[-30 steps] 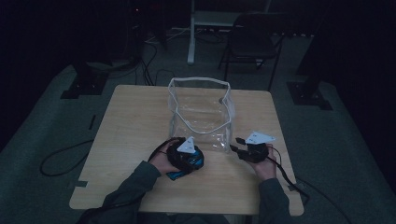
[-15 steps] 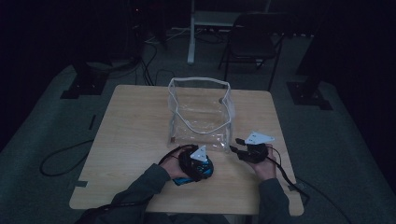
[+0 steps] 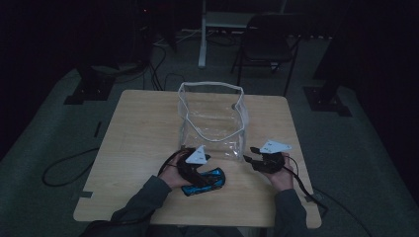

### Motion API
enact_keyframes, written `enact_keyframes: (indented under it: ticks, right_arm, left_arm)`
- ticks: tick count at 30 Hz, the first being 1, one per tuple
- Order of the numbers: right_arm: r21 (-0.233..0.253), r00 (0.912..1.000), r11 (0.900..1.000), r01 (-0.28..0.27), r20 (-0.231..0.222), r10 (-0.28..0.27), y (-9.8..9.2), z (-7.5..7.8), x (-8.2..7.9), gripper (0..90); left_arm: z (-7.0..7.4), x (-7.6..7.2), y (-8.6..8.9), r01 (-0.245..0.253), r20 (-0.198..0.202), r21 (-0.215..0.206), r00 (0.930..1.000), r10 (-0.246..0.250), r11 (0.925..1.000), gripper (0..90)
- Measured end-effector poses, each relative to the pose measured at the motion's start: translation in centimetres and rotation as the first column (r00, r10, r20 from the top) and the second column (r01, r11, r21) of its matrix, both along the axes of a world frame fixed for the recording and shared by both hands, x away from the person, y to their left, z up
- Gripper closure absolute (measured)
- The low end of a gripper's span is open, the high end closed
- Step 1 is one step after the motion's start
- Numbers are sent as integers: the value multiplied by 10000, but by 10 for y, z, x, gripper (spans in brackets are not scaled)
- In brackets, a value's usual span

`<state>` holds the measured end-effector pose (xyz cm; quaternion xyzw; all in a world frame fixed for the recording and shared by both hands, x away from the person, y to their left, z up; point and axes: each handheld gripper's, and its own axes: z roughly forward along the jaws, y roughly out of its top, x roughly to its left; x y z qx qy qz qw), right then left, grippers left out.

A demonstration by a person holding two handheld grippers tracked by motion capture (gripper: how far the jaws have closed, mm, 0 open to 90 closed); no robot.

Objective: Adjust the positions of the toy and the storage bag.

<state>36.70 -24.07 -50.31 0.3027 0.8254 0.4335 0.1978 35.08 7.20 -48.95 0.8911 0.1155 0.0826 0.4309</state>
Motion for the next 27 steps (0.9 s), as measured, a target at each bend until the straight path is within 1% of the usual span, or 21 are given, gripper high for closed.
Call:
enact_keyframes:
  ticks: [1,2,3,4,7,8,9,10,11,12,13,14,16,17,18,19,20,21,23,25,27]
  right_arm:
    - [-4,10000,10000,-24,-59,24,0,0,0,516]
    - [-37,9999,10000,-62,-101,61,0,0,-1,510]
    - [-37,9999,10000,-62,-101,61,0,0,-1,510]
    - [-78,9998,9999,-136,-139,134,1,0,-2,503]
    - [-128,9996,9997,-194,-183,192,1,1,-5,493]
    - [-163,9996,9996,-240,-159,237,1,2,-6,492]
    - [-204,9996,9995,-249,-170,246,2,2,-7,492]
    - [-232,9995,9994,-252,-208,247,2,2,-8,489]
    - [-274,9995,9993,-257,-213,251,3,2,-9,485]
    - [-347,9994,9990,-281,-208,274,3,2,-9,480]
    - [-373,9990,9989,-284,-347,271,5,2,-11,480]
    - [-430,9982,9982,-410,-463,390,5,1,-11,481]
    - [-647,9971,9962,-579,-525,545,8,1,-14,480]
    - [-697,9967,9955,-644,-542,607,8,0,-15,481]
    - [-705,9963,9951,-694,-557,656,9,0,-16,480]
    - [-691,9960,9949,-733,-562,695,10,0,-17,481]
    - [-692,9959,9947,-755,-550,718,10,1,-18,480]
    - [-706,9958,9943,-793,-522,757,10,1,-18,479]
    - [-698,9954,9939,-851,-490,818,11,2,-20,477]
    - [-736,9950,9931,-910,-487,876,12,2,-20,476]
    - [-765,9948,9928,-922,-506,885,12,1,-20,476]
  left_arm:
    - [1,0,8,-166,-183,-240,9997,161,9996,190]
    - [2,-2,25,-609,-375,-641,9976,586,9961,221]
    - [2,-2,25,-609,-375,-641,9976,586,9961,221]
    - [0,-3,42,-1036,-604,-925,9933,983,9903,222]
    - [-5,-6,66,-1603,-871,-1190,9848,1505,9799,233]
    - [-6,-7,73,-1730,-970,-1301,9822,1611,9763,245]
    - [-7,-8,81,-1845,-1047,-1416,9798,1706,9726,276]
    - [-7,-8,81,-1845,-1047,-1416,9798,1706,9726,295]
    - [-10,-9,91,-2157,-1091,-1466,9735,2009,9654,300]
    - [-10,-10,96,-2319,-1093,-1498,9700,2170,9611,309]
    - [-11,-10,100,-2474,-1129,-1594,9663,2313,9557,314]
    - [-12,-11,104,-2605,-1211,-1698,9626,2422,9504,318]
    - [-14,-12,110,-2816,-1285,-1739,9565,2617,9436,328]
    - [-15,-13,113,-2881,-1325,-1749,9544,2674,9415,328]
    - [-17,-14,115,-2971,-1401,-1797,9513,2745,9378,328]
    - [-17,-14,115,-2971,-1401,-1797,9513,2745,9378,328]
    - [-20,-18,118,-3079,-1430,-1762,9478,2852,9350,328]
    - [-21,-19,118,-3099,-1493,-1711,9464,2863,9352,327]
    - [-24,-22,118,-3073,-1510,-1551,9466,2849,9389,326]
    - [-25,-24,116,-3023,-1448,-1408,9483,2825,9428,320]
    - [-25,-25,115,-3007,-1419,-1344,9489,2819,9442,312]
